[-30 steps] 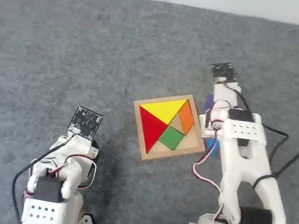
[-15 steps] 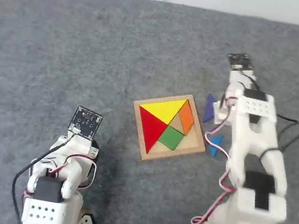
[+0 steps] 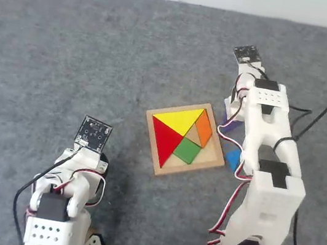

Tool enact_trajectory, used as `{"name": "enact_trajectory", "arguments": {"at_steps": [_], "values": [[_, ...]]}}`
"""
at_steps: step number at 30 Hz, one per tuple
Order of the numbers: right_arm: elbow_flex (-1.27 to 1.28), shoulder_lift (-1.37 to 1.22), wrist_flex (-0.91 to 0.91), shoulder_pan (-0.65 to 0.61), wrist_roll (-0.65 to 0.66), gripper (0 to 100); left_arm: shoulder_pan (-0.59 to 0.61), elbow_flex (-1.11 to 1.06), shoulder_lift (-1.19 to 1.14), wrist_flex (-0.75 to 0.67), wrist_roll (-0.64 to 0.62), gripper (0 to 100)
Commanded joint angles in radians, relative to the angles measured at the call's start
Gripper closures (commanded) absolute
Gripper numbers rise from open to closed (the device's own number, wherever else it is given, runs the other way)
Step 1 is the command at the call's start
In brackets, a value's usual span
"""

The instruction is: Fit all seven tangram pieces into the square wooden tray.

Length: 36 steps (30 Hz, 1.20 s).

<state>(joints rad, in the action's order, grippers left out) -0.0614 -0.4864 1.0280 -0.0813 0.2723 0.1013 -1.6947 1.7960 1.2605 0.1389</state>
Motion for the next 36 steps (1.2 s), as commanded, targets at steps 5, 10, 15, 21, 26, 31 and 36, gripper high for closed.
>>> {"name": "enact_trajectory", "arguments": {"at_steps": [5, 10, 15, 21, 26, 31, 36], "values": [[-0.057, 0.016, -0.035, -0.012, -0.041, 83.9, 0.002, 0.012, 0.021, 0.003, 0.011, 91], [-0.057, 0.016, -0.038, -0.012, -0.048, 83.9, 0.002, 0.012, 0.021, 0.003, 0.011, 91], [-0.049, 0.068, 0.074, -0.004, -0.04, 84.4, 0.002, 0.012, 0.021, 0.003, 0.011, 91], [0.244, 0.278, -0.033, -0.01, -0.006, 84.4, 0.002, 0.012, 0.021, 0.003, 0.011, 91], [0.551, 0.515, -0.131, -0.007, -0.006, 84.3, 0.002, 0.012, 0.021, 0.003, 0.011, 91], [0.671, 0.605, -0.125, -0.002, -0.06, 84.1, 0.002, 0.012, 0.021, 0.003, 0.011, 91], [0.683, 0.526, -0.124, -0.002, -0.069, 84.0, 0.002, 0.012, 0.021, 0.003, 0.011, 91]]}}
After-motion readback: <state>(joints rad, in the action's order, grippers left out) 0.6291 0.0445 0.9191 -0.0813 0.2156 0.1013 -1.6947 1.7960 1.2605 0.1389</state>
